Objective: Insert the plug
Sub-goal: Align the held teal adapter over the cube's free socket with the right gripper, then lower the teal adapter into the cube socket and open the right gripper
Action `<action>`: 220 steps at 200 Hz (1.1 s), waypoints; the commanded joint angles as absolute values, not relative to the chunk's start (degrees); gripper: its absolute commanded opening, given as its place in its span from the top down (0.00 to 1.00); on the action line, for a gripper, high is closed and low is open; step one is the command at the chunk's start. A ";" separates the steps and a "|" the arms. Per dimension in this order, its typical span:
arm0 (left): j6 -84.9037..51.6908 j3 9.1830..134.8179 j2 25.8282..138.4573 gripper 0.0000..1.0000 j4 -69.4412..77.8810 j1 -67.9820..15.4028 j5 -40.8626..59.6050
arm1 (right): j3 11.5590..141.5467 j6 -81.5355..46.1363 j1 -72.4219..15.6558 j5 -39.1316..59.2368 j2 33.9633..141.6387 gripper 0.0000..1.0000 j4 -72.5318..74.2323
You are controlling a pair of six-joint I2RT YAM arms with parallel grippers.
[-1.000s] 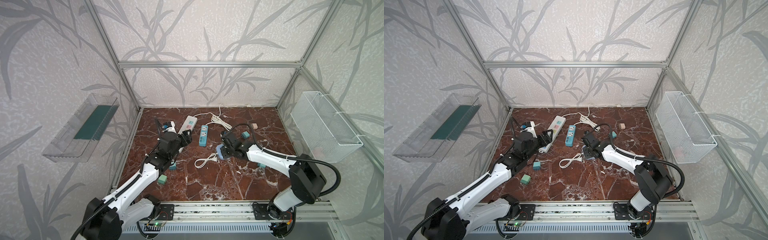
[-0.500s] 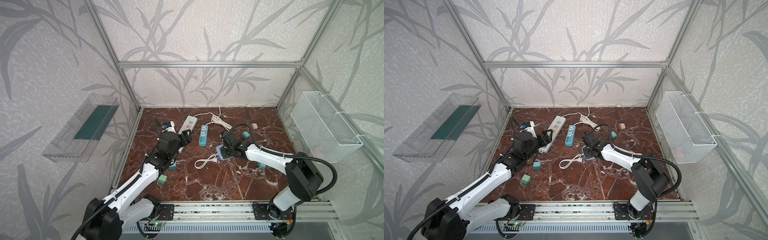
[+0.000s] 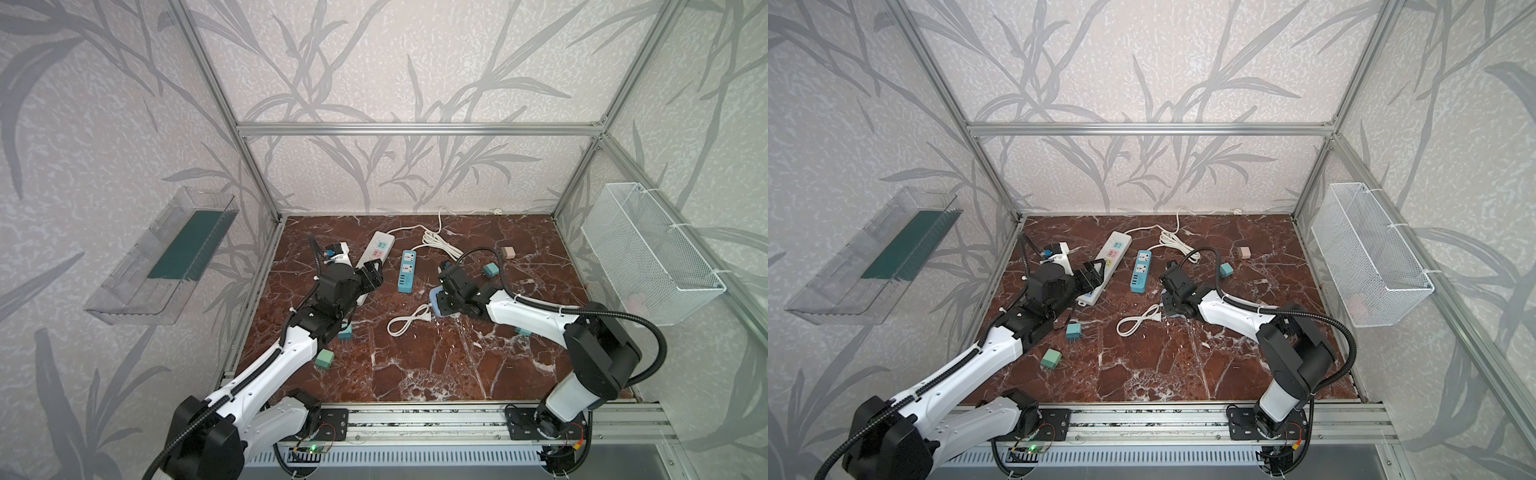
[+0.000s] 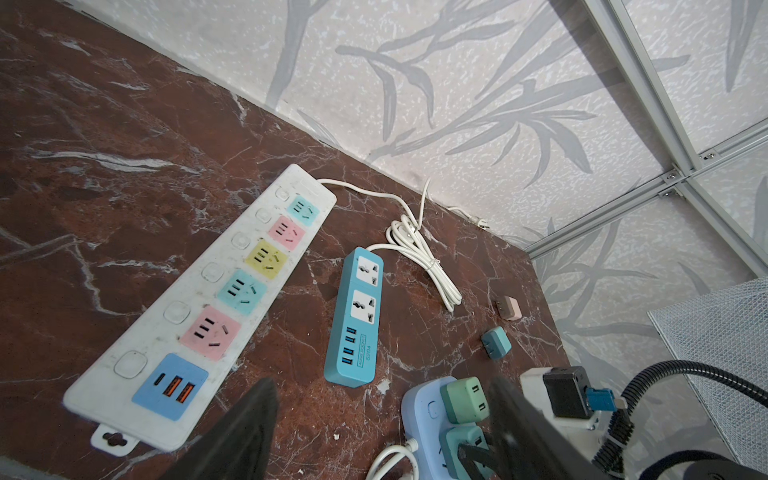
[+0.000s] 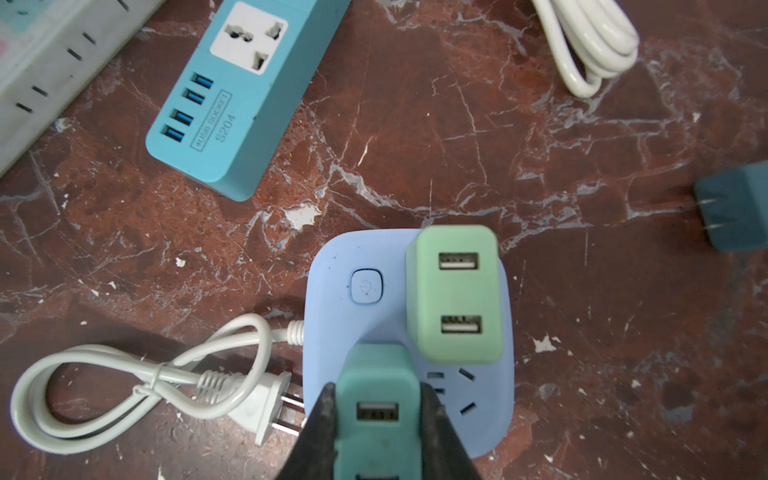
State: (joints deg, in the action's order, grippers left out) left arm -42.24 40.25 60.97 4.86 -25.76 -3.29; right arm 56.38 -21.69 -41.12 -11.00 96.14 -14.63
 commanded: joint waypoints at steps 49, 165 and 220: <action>-42.98 39.90 61.17 0.20 5.98 -25.29 -2.99 | 55.60 -23.69 -37.06 -7.20 106.16 1.00 -28.97; -42.93 39.73 60.71 0.20 6.25 -25.31 -3.18 | 68.15 -8.74 -23.30 -3.04 107.16 0.92 -37.38; -42.80 39.68 60.91 0.20 6.42 -25.31 -3.01 | 69.28 -6.67 -21.71 2.20 104.72 0.59 -37.29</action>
